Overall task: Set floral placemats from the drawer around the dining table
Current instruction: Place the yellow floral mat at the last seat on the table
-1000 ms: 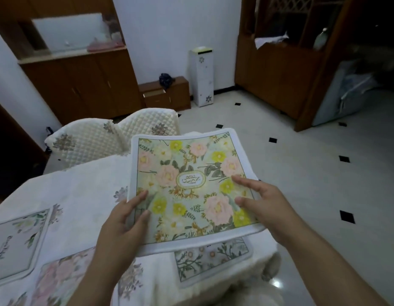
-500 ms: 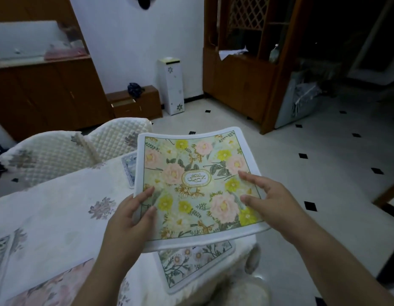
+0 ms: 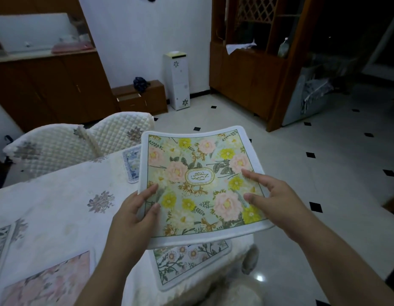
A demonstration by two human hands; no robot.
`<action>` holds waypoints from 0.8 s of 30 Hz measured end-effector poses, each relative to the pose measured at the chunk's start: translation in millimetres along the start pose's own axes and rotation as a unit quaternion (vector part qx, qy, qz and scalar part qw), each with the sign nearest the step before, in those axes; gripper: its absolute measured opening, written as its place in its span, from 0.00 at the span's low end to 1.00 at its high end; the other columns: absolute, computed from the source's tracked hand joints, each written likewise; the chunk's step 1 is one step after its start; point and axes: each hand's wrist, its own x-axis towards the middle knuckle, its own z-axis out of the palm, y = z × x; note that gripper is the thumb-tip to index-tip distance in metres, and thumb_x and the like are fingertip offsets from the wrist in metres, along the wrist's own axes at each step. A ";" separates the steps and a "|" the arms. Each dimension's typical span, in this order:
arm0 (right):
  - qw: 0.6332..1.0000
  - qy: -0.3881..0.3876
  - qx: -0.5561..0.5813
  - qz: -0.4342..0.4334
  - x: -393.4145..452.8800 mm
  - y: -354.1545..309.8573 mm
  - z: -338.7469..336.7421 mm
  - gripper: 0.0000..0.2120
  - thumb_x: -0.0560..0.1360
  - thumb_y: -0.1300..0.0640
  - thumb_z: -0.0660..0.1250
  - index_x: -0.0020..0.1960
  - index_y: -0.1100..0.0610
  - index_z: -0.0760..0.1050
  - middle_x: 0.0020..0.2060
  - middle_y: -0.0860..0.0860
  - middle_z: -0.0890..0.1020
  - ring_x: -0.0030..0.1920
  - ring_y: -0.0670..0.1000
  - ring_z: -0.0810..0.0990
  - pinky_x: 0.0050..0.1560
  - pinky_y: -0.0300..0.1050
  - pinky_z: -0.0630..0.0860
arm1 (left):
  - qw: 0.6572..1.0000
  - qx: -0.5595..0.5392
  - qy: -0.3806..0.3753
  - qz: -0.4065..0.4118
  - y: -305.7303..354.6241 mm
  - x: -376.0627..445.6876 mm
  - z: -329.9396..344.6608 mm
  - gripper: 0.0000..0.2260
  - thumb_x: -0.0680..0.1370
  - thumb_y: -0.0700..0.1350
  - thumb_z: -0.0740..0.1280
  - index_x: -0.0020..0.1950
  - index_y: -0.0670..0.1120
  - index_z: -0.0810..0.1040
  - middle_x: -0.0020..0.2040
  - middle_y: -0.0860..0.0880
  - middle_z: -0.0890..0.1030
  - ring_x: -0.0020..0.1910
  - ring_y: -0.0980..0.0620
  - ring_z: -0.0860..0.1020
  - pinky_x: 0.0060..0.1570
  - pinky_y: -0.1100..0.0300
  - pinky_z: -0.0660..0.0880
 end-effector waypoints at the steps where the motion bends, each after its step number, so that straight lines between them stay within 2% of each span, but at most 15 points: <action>1: 1.000 -0.008 -0.005 -0.002 6.1 1.9 -5.4 0.26 0.75 0.64 0.73 0.65 0.39 0.79 0.61 0.41 0.80 0.54 0.45 0.84 0.51 0.50 0.84 | 1.000 0.012 0.005 0.000 1.2 0.1 5.9 0.17 0.80 0.44 0.70 0.65 0.62 0.79 0.58 0.66 0.78 0.56 0.75 0.73 0.51 0.72 0.70; 4: 0.999 -0.034 -0.023 -0.012 27.7 9.3 -26.6 0.26 0.75 0.63 0.73 0.65 0.37 0.78 0.63 0.41 0.80 0.57 0.43 0.82 0.56 0.49 0.82 | 0.999 0.034 0.029 -0.005 8.6 -0.6 28.6 0.17 0.80 0.43 0.70 0.65 0.61 0.79 0.59 0.63 0.78 0.57 0.73 0.74 0.48 0.78 0.69; 8: 0.998 -0.065 -0.013 -0.020 60.5 16.5 -65.1 0.26 0.75 0.62 0.74 0.65 0.36 0.78 0.63 0.41 0.79 0.59 0.43 0.81 0.57 0.48 0.82 | 0.997 0.057 0.053 -0.024 29.0 2.8 68.8 0.17 0.80 0.44 0.70 0.66 0.62 0.79 0.62 0.61 0.77 0.60 0.66 0.75 0.53 0.70 0.70; 14: 0.995 -0.097 -0.006 -0.030 112.0 29.5 -137.3 0.27 0.75 0.61 0.74 0.63 0.33 0.77 0.64 0.41 0.80 0.61 0.45 0.81 0.61 0.52 0.80 | 0.994 0.070 0.081 -0.016 70.6 18.5 144.3 0.18 0.80 0.44 0.70 0.65 0.63 0.79 0.59 0.65 0.77 0.58 0.73 0.73 0.51 0.73 0.68; 16: 0.995 -0.097 -0.003 -0.028 126.2 32.2 -166.7 0.27 0.75 0.61 0.74 0.63 0.33 0.77 0.63 0.41 0.80 0.59 0.45 0.82 0.59 0.51 0.81 | 0.994 0.075 0.080 -0.012 83.4 25.1 173.9 0.18 0.80 0.45 0.69 0.65 0.64 0.78 0.59 0.65 0.77 0.57 0.74 0.73 0.51 0.73 0.69; 19: 0.996 -0.089 0.003 -0.022 144.3 32.8 -207.9 0.26 0.75 0.62 0.73 0.63 0.35 0.78 0.62 0.42 0.81 0.54 0.44 0.84 0.54 0.49 0.83 | 0.994 0.076 0.075 -0.007 101.0 38.7 213.2 0.18 0.80 0.45 0.70 0.63 0.67 0.78 0.61 0.65 0.76 0.60 0.72 0.73 0.60 0.62 0.72; 22: 0.997 -0.077 0.004 -0.010 160.3 34.3 -243.6 0.25 0.75 0.63 0.73 0.63 0.37 0.79 0.60 0.42 0.82 0.51 0.45 0.85 0.51 0.49 0.84 | 0.994 0.087 0.069 -0.014 113.6 54.8 248.6 0.18 0.80 0.47 0.70 0.64 0.67 0.78 0.69 0.58 0.75 0.71 0.57 0.70 0.71 0.48 0.69; 23: 0.997 -0.070 0.005 -0.006 164.9 34.6 -253.7 0.24 0.75 0.63 0.73 0.64 0.37 0.79 0.59 0.41 0.82 0.51 0.45 0.86 0.51 0.50 0.84 | 0.994 0.090 0.067 -0.010 118.1 59.9 259.8 0.18 0.80 0.47 0.70 0.65 0.67 0.78 0.70 0.56 0.75 0.72 0.56 0.70 0.71 0.48 0.69; 24: 0.998 -0.065 0.006 -0.004 169.0 35.3 -263.0 0.24 0.76 0.63 0.73 0.64 0.38 0.79 0.59 0.41 0.82 0.50 0.46 0.86 0.50 0.50 0.84 | 0.994 0.090 0.067 -0.003 122.2 64.9 270.0 0.18 0.79 0.47 0.70 0.64 0.67 0.78 0.69 0.56 0.75 0.71 0.60 0.70 0.70 0.53 0.70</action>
